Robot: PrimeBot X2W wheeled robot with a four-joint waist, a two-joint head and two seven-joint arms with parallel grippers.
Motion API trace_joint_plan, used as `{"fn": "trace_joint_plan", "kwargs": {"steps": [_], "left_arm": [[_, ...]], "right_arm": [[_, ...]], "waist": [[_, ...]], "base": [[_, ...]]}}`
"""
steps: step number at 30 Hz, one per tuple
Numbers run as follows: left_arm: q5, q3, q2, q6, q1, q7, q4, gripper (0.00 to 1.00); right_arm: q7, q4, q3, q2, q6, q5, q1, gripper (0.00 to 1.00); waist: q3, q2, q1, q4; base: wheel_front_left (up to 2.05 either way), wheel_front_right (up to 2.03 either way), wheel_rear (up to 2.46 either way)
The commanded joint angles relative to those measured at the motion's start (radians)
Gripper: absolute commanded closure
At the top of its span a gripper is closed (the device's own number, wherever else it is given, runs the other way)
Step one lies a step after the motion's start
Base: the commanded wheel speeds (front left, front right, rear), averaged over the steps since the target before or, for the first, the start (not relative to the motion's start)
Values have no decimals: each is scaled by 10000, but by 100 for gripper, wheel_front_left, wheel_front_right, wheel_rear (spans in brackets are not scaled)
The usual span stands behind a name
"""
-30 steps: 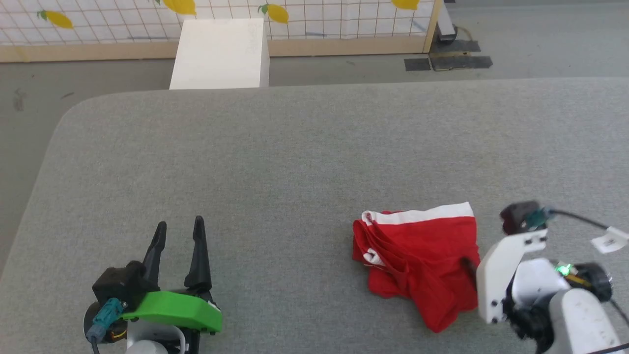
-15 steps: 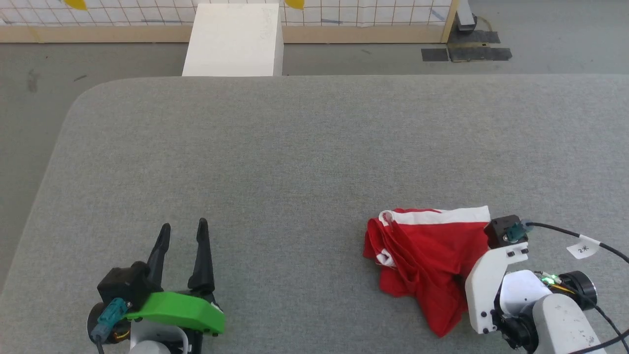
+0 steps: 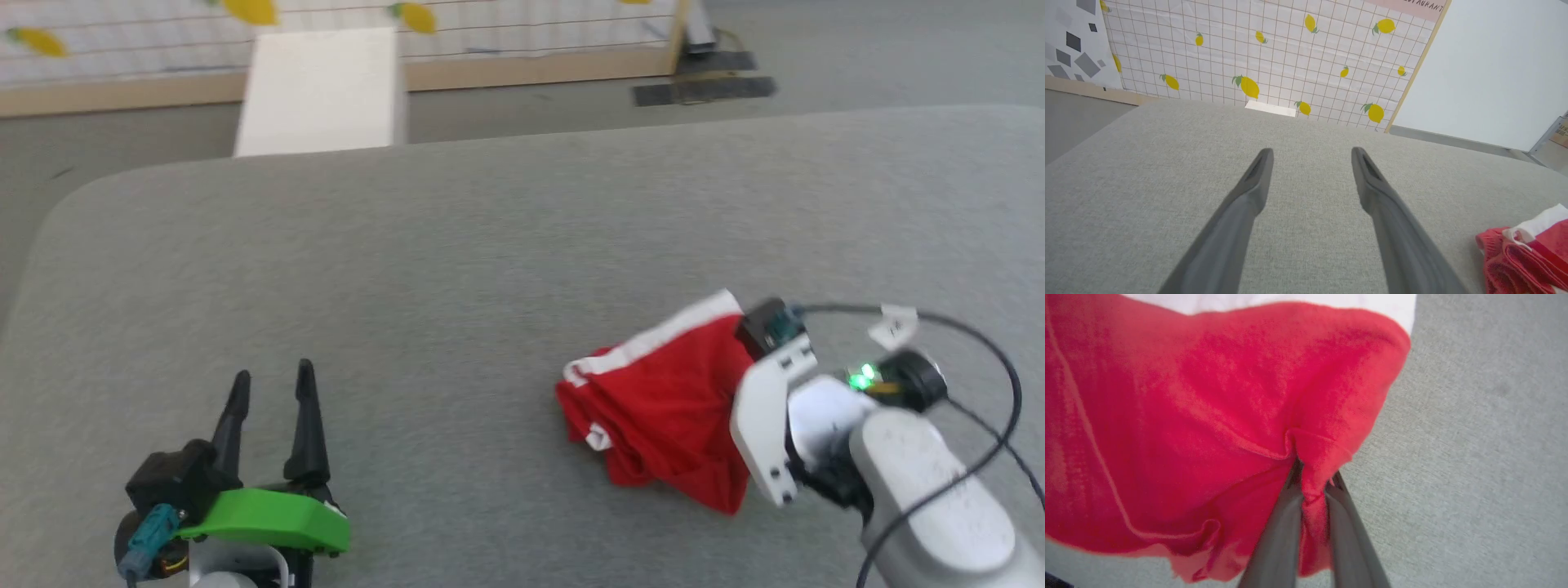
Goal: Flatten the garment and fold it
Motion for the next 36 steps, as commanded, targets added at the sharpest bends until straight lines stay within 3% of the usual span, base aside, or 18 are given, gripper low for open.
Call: {"fn": "trace_joint_plan", "kwargs": {"steps": [1,7,13,25,36], "left_arm": [[18,64,90,84,99,-36,-129,0],[135,178,359,180,-138,84,-510,0],[384,266,775,301,-528,412,-1061,0],[859,964,1641,917,-869,1029,-2689,0],[986,1147,1957,1143,-855,1431,-3497,0]], "right_arm": [[64,79,278,-158,-17,250,-482,100],[-258,971,1087,-465,-17,980,-1941,100],[-833,2151,1063,-851,-17,1200,-3014,100],[-1735,4094,-1062,-1900,-17,238,-4406,100],[-1907,4944,-4159,-2705,-17,-1646,-4830,100]], "waist": [[688,114,0,-1961],[1387,114,0,-3471],[2197,114,0,-4018],[3970,114,0,-3341],[4940,114,0,-2673]], "base": [[0,0,0],[0,0,0],[0,0,0],[0,0,0],[0,0,0]]}}
